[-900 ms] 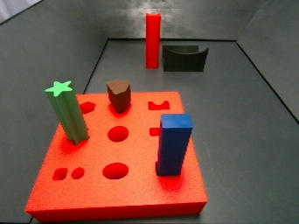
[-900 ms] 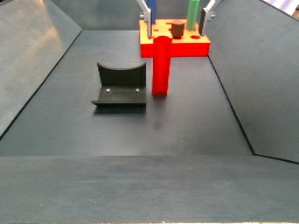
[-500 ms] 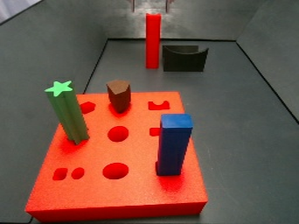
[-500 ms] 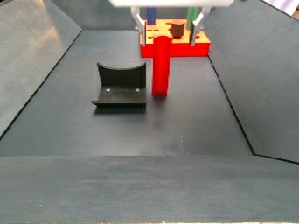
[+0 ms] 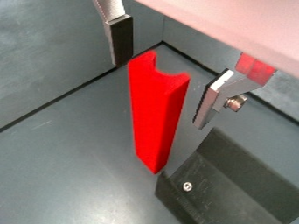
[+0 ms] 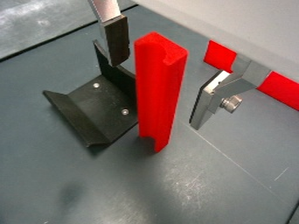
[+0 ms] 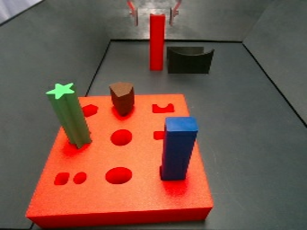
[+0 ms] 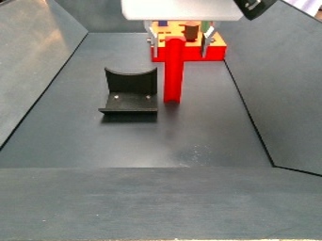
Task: Pick up the arch object. Move up. Move to above the board. Insert the arch object.
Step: Pick up the arch object.
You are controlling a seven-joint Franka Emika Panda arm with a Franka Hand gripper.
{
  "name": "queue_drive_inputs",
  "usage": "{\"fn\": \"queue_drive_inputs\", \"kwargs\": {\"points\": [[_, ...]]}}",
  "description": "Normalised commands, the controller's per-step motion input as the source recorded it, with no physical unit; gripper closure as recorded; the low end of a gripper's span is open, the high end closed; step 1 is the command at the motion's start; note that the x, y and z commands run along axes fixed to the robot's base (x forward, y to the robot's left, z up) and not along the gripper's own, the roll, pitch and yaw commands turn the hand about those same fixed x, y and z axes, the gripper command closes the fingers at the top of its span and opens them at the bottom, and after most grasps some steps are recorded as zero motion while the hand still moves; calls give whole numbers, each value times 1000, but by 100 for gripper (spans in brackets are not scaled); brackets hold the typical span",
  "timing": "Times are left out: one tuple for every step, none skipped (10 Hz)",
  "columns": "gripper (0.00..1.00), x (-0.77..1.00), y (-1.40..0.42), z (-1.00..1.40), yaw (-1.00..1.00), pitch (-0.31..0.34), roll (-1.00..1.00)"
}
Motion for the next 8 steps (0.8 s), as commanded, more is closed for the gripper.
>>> {"fn": "queue_drive_inputs", "kwargs": {"points": [[0, 0, -126, -237, 29, -11, 0], [0, 0, -109, -214, 29, -4, 0], [0, 0, -100, -203, 0, -6, 0], [0, 0, -49, -140, 0, -9, 0], [0, 0, -6, -63, -40, 0, -9], [0, 0, -40, -6, 0, -34, -11], [0, 0, -83, -26, 60, -46, 0], [0, 0, 0, -31, 11, -20, -14]]}}
